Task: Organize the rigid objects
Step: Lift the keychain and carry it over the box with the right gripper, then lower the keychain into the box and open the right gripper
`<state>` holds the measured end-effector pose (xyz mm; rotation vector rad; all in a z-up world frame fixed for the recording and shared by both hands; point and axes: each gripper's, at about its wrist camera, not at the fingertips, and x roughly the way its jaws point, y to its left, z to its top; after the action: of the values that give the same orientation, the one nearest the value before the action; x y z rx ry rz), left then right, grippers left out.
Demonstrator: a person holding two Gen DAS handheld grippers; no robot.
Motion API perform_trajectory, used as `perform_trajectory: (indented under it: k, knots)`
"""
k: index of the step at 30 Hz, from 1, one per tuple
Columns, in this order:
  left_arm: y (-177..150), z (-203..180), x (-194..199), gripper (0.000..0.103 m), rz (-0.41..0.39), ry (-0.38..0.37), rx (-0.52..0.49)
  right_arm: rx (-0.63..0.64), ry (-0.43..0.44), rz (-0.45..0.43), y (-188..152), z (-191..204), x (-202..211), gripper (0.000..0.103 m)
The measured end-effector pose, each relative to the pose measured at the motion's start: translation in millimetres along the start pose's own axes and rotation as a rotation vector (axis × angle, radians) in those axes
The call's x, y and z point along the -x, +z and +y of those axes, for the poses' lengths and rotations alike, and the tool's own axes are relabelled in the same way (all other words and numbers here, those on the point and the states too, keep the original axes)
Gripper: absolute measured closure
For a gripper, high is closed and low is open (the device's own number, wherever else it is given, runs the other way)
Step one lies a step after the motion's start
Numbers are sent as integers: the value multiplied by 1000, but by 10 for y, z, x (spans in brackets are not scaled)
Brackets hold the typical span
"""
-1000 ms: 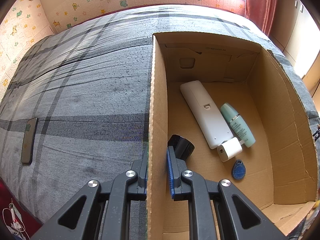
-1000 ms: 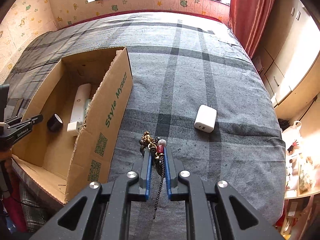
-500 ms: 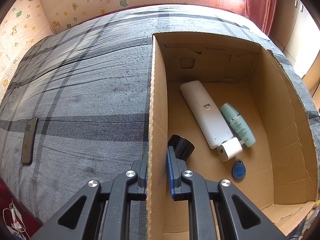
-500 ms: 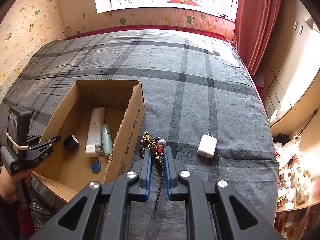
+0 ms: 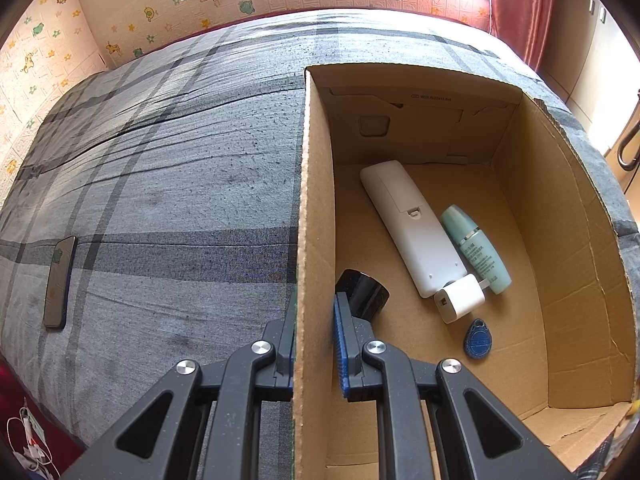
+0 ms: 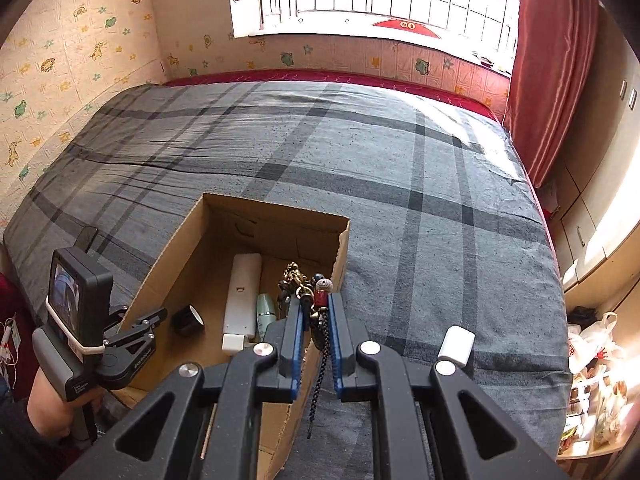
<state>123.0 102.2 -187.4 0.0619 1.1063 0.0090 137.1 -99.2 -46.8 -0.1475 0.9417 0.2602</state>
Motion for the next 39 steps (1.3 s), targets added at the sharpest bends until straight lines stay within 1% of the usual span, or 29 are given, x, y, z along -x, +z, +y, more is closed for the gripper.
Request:
perform_trajectory:
  k: [8, 18, 29, 39]
  knots:
    - [-1, 7, 3, 88, 0, -5, 2, 21, 41, 40, 103, 256, -332, 93]
    - [-6, 15, 2, 88, -1, -4, 2, 36, 55, 115, 128, 426, -841, 93]
    - [-17, 25, 0, 88, -3, -6, 5, 53, 29, 227, 58, 568, -1405, 92]
    - [-21, 23, 3, 88, -5, -5, 1, 61, -5, 319, -53, 617, -1743, 92]
